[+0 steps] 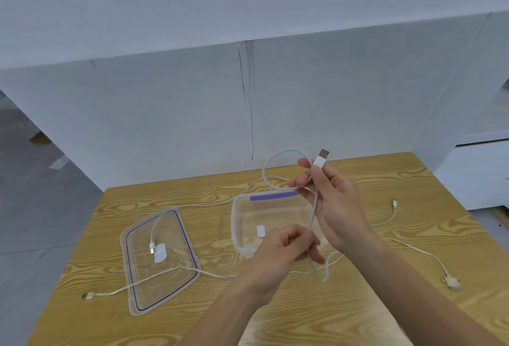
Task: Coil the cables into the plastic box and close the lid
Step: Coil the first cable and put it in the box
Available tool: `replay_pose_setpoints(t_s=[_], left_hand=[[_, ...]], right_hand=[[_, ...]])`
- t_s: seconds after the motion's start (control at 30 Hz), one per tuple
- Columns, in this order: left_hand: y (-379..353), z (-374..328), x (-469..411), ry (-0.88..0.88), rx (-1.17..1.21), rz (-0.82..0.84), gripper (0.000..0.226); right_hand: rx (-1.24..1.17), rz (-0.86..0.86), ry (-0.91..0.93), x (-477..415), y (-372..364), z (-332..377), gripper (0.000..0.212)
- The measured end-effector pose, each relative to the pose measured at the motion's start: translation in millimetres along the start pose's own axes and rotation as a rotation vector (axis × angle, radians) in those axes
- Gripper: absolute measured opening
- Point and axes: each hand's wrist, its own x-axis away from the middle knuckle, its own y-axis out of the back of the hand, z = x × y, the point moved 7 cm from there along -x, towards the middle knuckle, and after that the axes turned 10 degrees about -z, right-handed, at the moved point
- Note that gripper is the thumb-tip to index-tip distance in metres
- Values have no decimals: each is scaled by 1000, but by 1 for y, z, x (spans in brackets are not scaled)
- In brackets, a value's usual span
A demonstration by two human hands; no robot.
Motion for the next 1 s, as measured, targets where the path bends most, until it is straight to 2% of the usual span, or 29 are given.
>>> replay_pose_setpoints(t_s=[0.13,0.33,0.43,0.53,0.8,1.0], left_hand=[[10,21,6,74,37,107,27],[35,39,13,64,-84,154,24],[46,29,13,3,-103,110,24],[49,14,9,-49,16,43,20],[30,14,7,-72,169,54,20],[58,6,-6,-70,103,-187,22]], right_hand=[[-70,12,-22,-7,8,14,27],[-52,-5,30,-18,28,28,30],[-39,7,29,-18,31,27,30],[-45,26,30,-17,30,26,31],[-260,9,-23,-17,28,25,32],[-207,-8,-124,-19,39,14,33]])
